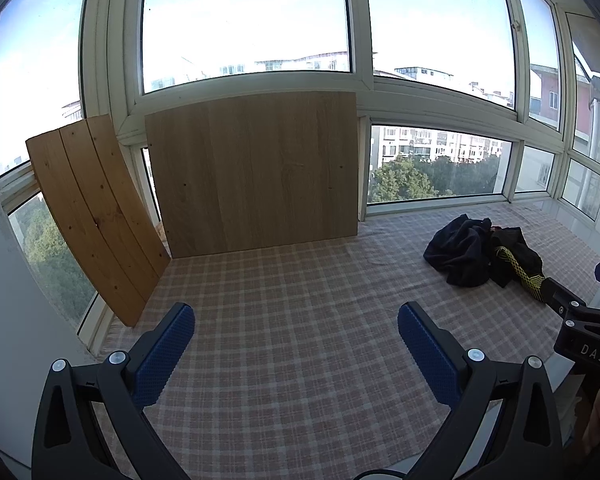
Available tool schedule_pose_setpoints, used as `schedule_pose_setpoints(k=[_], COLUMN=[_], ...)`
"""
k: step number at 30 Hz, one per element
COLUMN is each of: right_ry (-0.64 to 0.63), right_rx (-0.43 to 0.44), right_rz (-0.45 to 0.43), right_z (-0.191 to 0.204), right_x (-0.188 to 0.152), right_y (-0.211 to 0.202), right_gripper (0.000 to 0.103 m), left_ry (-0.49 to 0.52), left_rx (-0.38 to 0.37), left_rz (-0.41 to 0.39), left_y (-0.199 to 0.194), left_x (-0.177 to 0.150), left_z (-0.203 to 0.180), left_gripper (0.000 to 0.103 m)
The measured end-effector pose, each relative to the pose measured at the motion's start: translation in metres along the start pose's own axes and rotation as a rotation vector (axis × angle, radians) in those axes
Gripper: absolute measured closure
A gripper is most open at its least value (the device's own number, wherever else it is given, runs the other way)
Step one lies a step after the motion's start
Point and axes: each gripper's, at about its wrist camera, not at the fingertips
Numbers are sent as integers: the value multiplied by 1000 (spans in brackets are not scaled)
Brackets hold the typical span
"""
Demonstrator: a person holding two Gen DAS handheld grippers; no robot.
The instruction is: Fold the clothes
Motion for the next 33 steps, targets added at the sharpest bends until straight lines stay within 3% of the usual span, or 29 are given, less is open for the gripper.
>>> schedule_pose_setpoints(k=[13, 33], right_ry=[7, -48], right_rx=[4, 48], right_rz=[45, 68], right_z=[-29, -153], right_x=[9, 59], right_y=[37, 159], right_gripper=[0, 0], left_ry=[11, -19], left_rx=[-19, 20], left_rz=[34, 73], left_y=[30, 109], left_x=[11, 54], left_z=[-34, -175], left_gripper=[0, 0])
Point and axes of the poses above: each gripper's, at about its wrist camera, not at the fingertips, and y roughly the way its jaws point, z to its left, x to its top, and after that the axes turned 4 degrees about -x, right-handed
